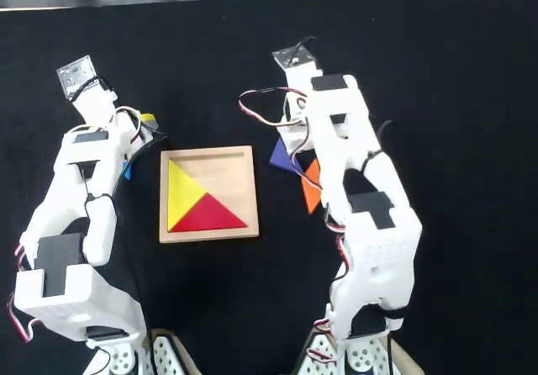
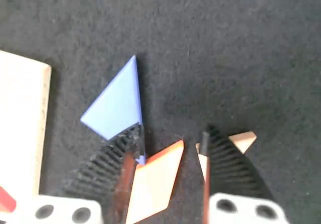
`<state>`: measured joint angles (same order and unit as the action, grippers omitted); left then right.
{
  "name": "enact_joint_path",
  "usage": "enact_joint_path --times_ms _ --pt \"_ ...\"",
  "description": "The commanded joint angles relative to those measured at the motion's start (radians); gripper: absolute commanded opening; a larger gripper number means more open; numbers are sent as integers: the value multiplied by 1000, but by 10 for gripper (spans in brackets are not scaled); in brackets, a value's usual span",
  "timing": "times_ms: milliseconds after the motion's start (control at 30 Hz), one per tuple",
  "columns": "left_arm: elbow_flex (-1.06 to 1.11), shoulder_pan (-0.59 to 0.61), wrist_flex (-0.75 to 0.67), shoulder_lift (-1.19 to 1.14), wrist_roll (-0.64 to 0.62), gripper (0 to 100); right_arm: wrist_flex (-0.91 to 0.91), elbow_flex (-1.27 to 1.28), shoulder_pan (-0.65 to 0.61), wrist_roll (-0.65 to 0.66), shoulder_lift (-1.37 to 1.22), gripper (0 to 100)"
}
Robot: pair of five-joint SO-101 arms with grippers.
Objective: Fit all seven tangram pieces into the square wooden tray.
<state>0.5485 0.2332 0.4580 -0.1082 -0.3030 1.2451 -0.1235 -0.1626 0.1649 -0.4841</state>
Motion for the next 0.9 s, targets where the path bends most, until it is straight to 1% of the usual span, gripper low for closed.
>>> enact_joint_path --times_ms 0,567,733,867 --pt "-13 -15 -11 6 -9 263 15 -2 -35 9 70 216" --pt "-13 -4 -9 8 -14 263 40 -24 -72 2 73 216" --pt "-13 -4 -9 8 -14 263 94 -28 -103 3 128 215" --pt "-13 -4 -9 8 -14 263 83 -31 -83 14 182 212"
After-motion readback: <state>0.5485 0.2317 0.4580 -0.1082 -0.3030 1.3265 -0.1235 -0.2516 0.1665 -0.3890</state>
